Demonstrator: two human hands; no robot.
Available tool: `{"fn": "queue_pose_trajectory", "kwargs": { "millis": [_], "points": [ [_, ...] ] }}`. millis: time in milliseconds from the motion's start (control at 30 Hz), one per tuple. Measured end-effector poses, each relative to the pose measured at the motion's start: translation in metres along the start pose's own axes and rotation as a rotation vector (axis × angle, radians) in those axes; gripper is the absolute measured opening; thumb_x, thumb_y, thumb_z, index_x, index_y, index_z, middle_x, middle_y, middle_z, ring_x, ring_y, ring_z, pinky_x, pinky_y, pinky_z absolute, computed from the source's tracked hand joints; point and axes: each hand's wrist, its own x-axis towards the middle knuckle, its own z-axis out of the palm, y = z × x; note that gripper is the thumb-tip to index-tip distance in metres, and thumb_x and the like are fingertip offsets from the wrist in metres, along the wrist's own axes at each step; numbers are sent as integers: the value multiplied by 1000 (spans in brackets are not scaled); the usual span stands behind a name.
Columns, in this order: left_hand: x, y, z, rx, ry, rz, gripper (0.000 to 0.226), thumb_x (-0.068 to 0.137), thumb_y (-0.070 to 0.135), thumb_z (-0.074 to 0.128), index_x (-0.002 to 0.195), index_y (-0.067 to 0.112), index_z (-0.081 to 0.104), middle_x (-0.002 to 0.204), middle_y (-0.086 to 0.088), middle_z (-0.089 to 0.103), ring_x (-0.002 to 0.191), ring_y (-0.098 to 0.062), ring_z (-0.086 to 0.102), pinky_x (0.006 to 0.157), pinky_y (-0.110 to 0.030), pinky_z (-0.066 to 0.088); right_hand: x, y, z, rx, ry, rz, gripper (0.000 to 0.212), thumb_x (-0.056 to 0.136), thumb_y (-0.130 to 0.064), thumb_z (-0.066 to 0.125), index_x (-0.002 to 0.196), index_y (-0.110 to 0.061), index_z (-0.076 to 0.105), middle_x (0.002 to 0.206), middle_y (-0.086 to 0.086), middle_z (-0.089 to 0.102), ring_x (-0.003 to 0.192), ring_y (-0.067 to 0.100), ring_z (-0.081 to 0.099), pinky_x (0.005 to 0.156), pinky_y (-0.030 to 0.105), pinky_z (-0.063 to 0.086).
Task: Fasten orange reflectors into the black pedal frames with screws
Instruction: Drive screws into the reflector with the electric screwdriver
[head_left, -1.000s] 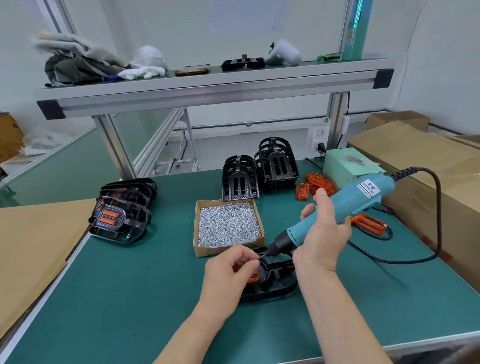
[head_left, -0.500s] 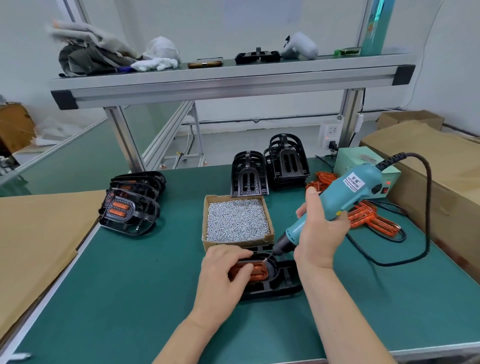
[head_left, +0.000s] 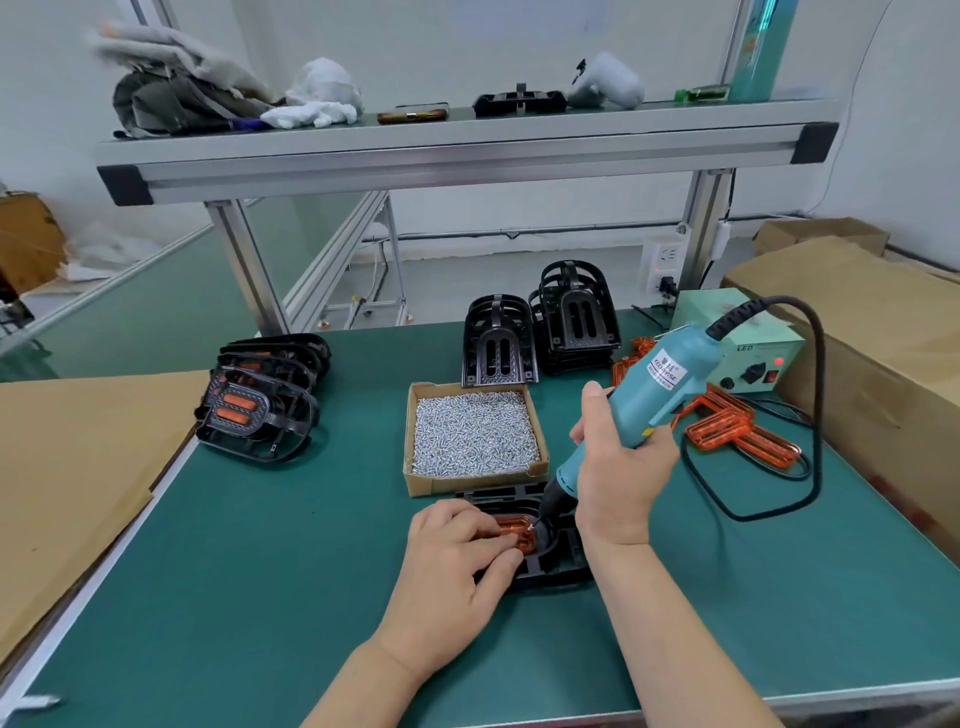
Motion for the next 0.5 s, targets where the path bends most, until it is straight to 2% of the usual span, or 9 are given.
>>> {"fn": "queue_pose_trajectory", "kwargs": {
  "millis": [100,233,333,500],
  "points": [
    [0,0,0,3,-19,-9,31,96,48,50,100,35,78,98,21,64,102,-11,54,94,-41,42,-1,1,1,-32,-14,-9,22,84,-22,70,71,-11,55,50,-6,53,46,7,50,50,16,44],
    [0,0,0,0,-29,-20,31,96,48,50,101,34,78,98,20,64,101,-12,54,93,-41,42,-3,2,3,-115,-77,-60,38,81,-36,71,72,-2,55,59,19,55,53,26,53,53,32,47],
    [1,0,0,-4,-29,-23,31,96,47,50,101,34,78,97,19,64,100,-12,54,93,-40,41,-5,3,6,-157,-143,-95,40,83,-39,71,71,-5,55,59,18,57,57,39,55,55,48,50],
    [1,2,-2,-13,-43,-31,30,95,47,51,102,35,77,98,19,63,100,-11,53,94,-38,40,-5,5,8,-191,-165,-92,42,82,-42,72,72,-5,54,59,18,57,55,42,55,50,52,47]
  ]
}}
